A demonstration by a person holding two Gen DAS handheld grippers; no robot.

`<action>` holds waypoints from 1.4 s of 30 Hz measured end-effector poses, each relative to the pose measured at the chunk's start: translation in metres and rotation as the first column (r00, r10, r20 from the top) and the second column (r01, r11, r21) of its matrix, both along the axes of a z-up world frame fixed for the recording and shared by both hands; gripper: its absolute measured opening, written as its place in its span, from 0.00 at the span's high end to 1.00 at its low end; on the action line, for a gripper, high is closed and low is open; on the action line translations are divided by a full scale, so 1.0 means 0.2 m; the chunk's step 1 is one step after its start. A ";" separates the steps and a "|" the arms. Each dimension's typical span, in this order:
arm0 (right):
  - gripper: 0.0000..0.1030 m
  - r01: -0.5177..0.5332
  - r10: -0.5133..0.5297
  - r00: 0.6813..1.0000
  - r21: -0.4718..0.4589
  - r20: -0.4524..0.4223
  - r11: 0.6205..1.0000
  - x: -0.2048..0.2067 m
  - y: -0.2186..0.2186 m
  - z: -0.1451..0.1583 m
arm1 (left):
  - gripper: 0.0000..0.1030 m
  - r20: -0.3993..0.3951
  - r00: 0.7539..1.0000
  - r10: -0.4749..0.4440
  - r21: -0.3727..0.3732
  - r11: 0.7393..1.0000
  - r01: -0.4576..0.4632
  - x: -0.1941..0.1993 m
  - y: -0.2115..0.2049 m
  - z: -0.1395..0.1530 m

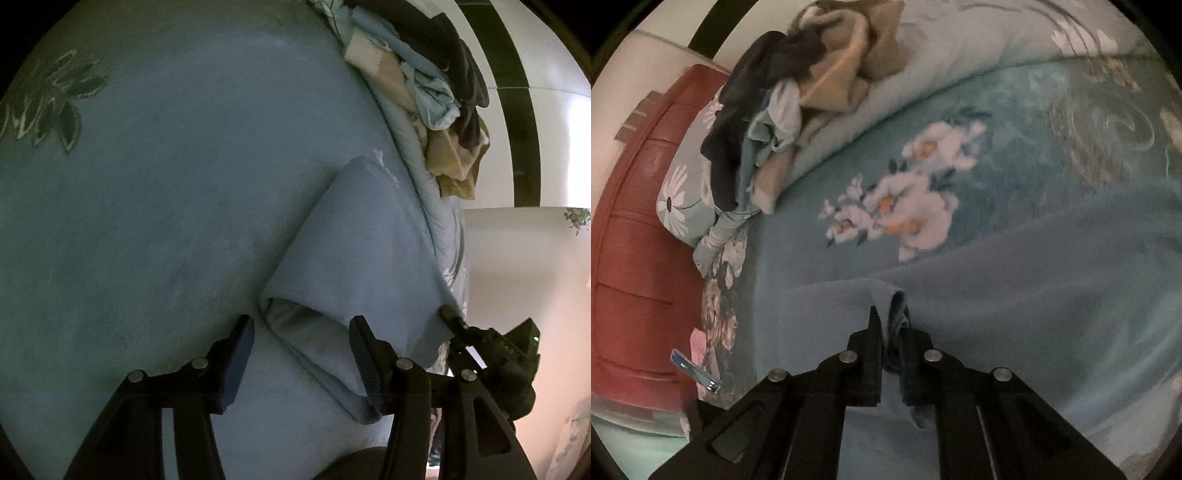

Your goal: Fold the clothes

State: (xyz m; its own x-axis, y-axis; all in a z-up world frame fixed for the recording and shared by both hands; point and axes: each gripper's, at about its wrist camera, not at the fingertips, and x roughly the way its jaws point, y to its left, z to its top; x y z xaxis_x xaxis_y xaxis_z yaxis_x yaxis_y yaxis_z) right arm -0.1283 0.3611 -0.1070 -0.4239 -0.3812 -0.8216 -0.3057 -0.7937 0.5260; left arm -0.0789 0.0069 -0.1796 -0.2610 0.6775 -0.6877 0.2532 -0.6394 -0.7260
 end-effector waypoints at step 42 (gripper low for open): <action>0.65 0.630 -0.621 0.776 -0.093 0.108 0.771 0.76 0.92 -0.21 | 0.41 -0.100 0.990 -0.103 -0.073 0.993 0.096 -0.02 0.20 0.26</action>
